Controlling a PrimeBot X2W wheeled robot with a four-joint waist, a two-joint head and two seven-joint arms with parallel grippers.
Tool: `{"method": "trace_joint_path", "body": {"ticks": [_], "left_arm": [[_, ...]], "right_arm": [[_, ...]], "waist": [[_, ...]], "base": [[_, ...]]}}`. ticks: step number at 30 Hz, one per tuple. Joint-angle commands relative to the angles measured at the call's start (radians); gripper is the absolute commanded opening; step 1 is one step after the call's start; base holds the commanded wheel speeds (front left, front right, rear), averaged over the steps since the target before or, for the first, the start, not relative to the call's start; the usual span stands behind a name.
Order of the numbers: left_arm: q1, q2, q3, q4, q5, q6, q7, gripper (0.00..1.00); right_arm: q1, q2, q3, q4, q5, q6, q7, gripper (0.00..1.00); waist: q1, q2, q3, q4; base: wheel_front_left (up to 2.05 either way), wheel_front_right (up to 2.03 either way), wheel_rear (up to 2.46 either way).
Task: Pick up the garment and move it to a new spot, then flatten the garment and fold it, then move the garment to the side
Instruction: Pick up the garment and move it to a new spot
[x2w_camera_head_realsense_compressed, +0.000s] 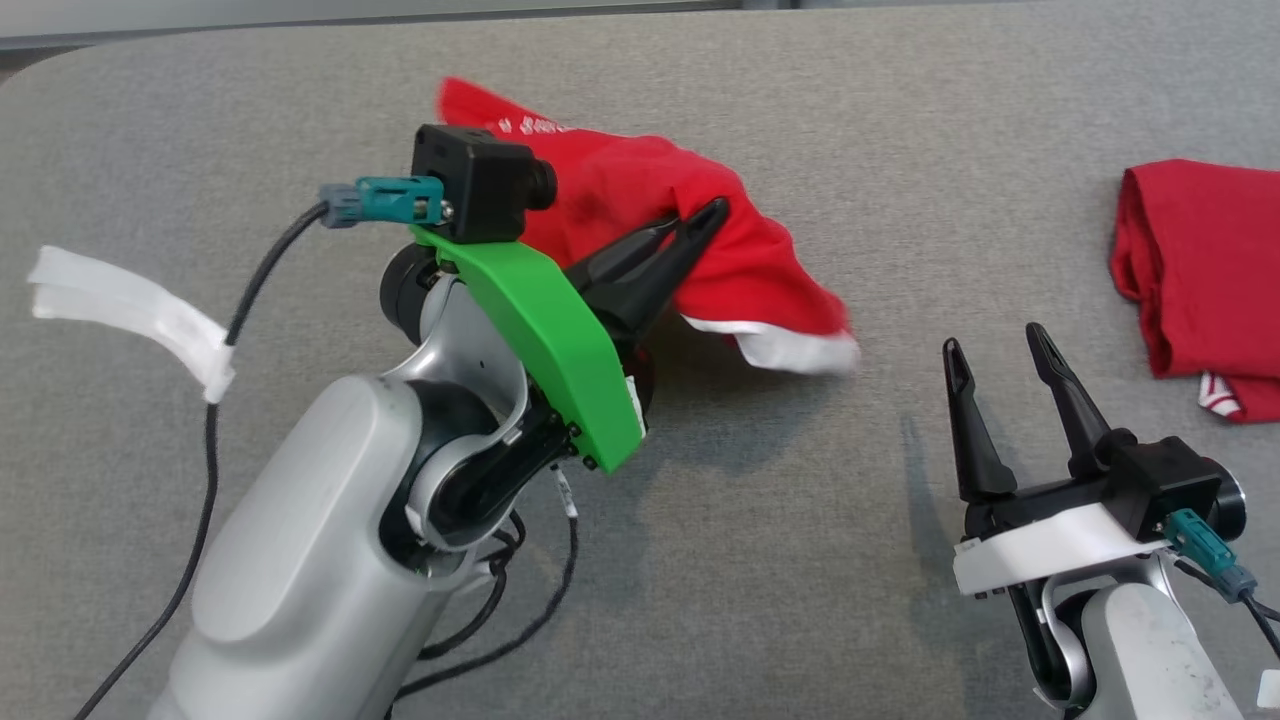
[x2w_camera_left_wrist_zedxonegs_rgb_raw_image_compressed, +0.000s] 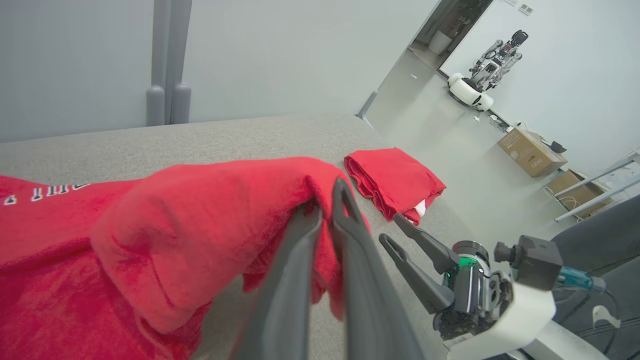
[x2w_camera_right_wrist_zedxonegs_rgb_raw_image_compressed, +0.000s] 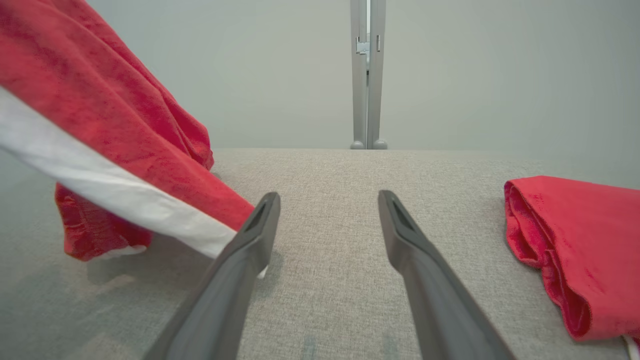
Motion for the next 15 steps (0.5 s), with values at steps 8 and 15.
{"method": "trace_joint_path", "body": {"ticks": [8, 15], "left_arm": [[0.048, 0.060, 0.129, -0.151, -0.098, 0.225, 0.130, 0.00], [0.006, 0.121, 0.131, 0.043, -0.042, 0.235, 0.140, 0.00]], "right_arm": [[-0.040, 0.018, 0.012, -0.001, 0.024, -0.001, -0.002, 1.00], [-0.079, 0.022, 0.054, 0.009, 0.046, -0.001, -0.002, 1.00]], "waist": [[0.0000, -0.0001, 0.037, -0.172], [0.0000, -0.0001, 0.088, -0.253]], "base": [[0.00, 0.00, 0.00], [0.00, 0.00, 0.00]]}}
